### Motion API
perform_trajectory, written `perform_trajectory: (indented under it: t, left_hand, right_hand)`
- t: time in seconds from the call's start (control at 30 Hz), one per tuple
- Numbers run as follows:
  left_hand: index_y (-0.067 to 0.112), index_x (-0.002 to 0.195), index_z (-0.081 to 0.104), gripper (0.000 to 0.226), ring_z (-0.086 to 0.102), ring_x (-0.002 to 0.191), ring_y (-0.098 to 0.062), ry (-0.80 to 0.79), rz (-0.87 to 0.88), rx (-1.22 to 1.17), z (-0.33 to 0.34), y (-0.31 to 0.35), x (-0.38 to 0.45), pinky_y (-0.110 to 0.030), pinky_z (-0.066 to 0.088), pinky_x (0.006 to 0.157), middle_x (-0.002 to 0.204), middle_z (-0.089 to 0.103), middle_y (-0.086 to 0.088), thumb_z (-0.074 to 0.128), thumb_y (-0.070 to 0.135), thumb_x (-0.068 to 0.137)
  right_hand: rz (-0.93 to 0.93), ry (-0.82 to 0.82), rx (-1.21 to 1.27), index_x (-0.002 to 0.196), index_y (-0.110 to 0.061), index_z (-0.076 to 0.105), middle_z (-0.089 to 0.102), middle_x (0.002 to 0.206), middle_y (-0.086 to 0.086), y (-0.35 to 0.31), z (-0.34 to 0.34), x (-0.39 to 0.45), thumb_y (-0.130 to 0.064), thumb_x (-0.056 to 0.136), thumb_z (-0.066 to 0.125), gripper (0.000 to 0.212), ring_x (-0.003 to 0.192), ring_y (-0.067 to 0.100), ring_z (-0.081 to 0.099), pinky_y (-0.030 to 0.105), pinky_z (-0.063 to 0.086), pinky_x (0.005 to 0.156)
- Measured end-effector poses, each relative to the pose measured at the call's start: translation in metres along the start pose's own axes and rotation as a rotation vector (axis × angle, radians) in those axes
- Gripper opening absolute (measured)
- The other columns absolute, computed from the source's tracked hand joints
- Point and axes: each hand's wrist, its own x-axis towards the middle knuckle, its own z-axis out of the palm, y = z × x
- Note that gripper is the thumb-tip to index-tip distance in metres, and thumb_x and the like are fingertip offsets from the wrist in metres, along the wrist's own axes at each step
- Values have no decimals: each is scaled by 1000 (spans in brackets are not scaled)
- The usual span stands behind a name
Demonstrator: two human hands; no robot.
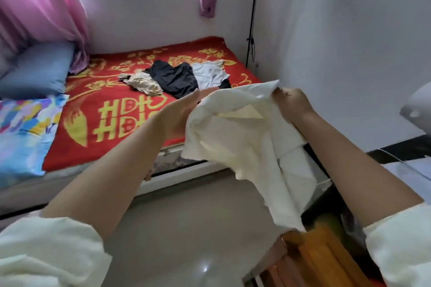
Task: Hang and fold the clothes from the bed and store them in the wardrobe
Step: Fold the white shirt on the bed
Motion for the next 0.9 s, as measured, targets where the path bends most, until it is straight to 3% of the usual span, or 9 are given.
perform_trajectory:
  t: [0.1, 0.2, 0.27, 0.4, 0.5, 0.57, 0.7, 0.83, 0.9]
  left_hand:
    - [19, 135, 38, 114, 68, 87, -21, -96, -73, 26, -50, 6, -6, -31, 56, 62, 120, 57, -8, 95, 24, 36]
    - [18, 125, 47, 94, 67, 88, -21, -104, -216, 178, -95, 17, -14, -32, 57, 64, 109, 65, -7, 88, 5, 41]
    - [14, 111, 56, 71, 66, 83, -20, 93, -247, 323, -128, 31, -16, -32, 56, 65, 99, 66, -7, 76, 6, 44]
    - [8, 74, 53, 13, 48, 62, -17, 552, -222, 692, -191, 64, -10, -28, 42, 59, 73, 50, -7, 63, 0, 73]
    - [6, 93, 55, 10, 51, 71, -21, 689, -407, 1338, -244, 76, -6, -28, 38, 57, 85, 57, -9, 49, 15, 92]
    - [7, 105, 55, 20, 56, 91, -27, 716, -488, 1561, -276, 75, -10, -30, 40, 67, 107, 60, -12, 48, 20, 92]
    - [12, 107, 59, 21, 54, 107, -28, 912, -507, 1525, -335, 68, -19, -30, 43, 77, 115, 58, -10, 49, 13, 88]
    - [14, 104, 65, 29, 56, 101, -34, 1118, -372, 1299, -391, 67, -10, -33, 43, 75, 110, 62, -17, 44, 7, 86]
    - [9, 104, 65, 28, 56, 100, -35, 1181, -269, 1079, -411, 70, 4, -33, 40, 74, 107, 63, -19, 43, 4, 88]
  right_hand:
    - [17, -50, 9, 68, -1, 44, 31, 56, 2, -15, 39, 39, -29, 98, 40, 42, 60, 18, 31, 20, 22, 43]
    - [42, -78, 5, 58, 1, 43, 38, 60, 6, -28, 68, 74, -22, 96, 45, 45, 67, 19, 35, 21, 24, 44]
    - [37, -71, 14, 63, 6, 49, 41, 66, 9, -41, 87, 96, -21, 96, 47, 42, 63, 18, 35, 27, 25, 49]
    - [-23, -99, -80, 51, -14, 29, 28, 52, 1, -79, 128, 134, -21, 95, 47, 48, 49, 14, 23, 26, 16, 45]
    - [-59, -157, -122, 49, -14, 30, 33, 50, 1, -96, 163, 154, -16, 94, 47, 49, 49, 15, 29, 31, 19, 49]
    - [-91, -147, -128, 52, -7, 41, 39, 54, 3, -101, 180, 167, -11, 93, 47, 41, 55, 19, 36, 29, 22, 50]
    - [-165, -79, -46, 77, 14, 60, 53, 69, 14, -131, 195, 199, -14, 91, 47, 33, 62, 22, 43, 18, 29, 48]
    - [-85, -32, 2, 77, 15, 56, 52, 71, 18, -134, 235, 244, -31, 73, 38, 50, 67, 24, 44, 31, 26, 57]
    - [-1, 10, 33, 82, 14, 57, 54, 76, 20, -122, 260, 273, -22, 87, 42, 39, 73, 27, 47, 31, 30, 60]
